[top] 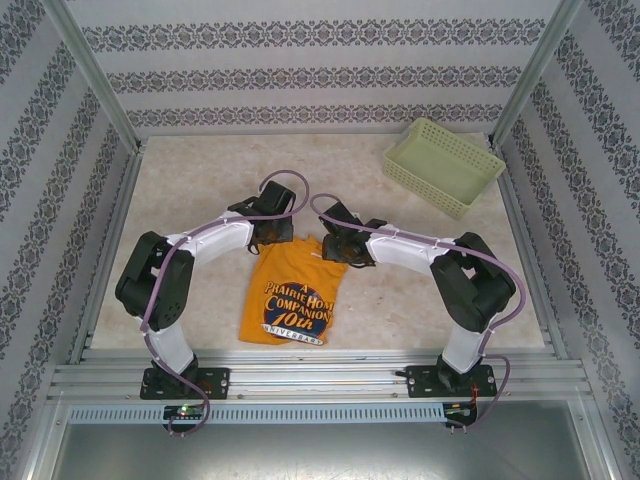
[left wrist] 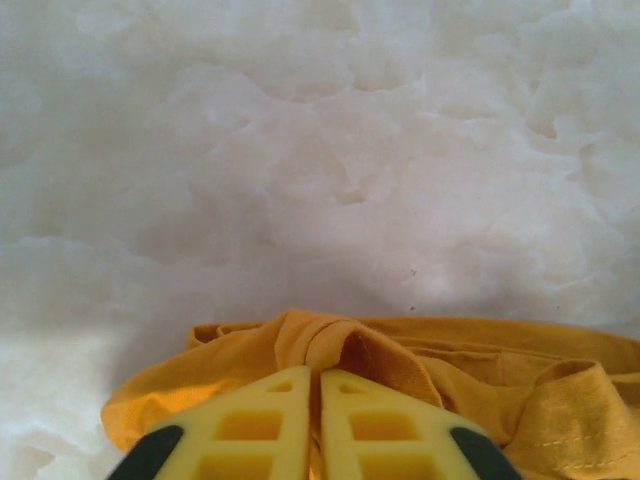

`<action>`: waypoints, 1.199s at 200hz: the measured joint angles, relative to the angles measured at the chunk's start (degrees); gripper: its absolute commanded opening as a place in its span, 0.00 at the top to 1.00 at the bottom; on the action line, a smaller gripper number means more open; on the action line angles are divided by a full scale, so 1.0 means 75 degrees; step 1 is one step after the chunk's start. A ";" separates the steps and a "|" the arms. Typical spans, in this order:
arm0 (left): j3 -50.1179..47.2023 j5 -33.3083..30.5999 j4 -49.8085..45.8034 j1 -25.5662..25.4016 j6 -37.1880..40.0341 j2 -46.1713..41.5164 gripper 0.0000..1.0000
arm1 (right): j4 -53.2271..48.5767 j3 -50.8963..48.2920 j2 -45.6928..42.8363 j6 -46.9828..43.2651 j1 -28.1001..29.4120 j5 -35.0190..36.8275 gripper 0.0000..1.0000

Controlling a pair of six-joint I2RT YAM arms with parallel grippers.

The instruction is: Fold the inside-out t-shirt

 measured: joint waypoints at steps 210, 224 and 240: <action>-0.1399 0.1230 0.0300 0.1612 -0.0597 -0.1364 0.86 | -0.0740 0.2541 0.0734 -0.1527 0.0376 0.0682 1.00; -0.1376 0.1440 0.0321 0.1612 -0.0592 -0.1128 0.83 | -0.0968 0.2535 0.0854 -0.1547 0.0350 0.0822 0.99; -0.1306 0.1635 0.0332 0.1609 -0.0557 -0.0994 0.75 | -0.1043 0.2498 0.0845 -0.1547 0.0274 0.0933 0.96</action>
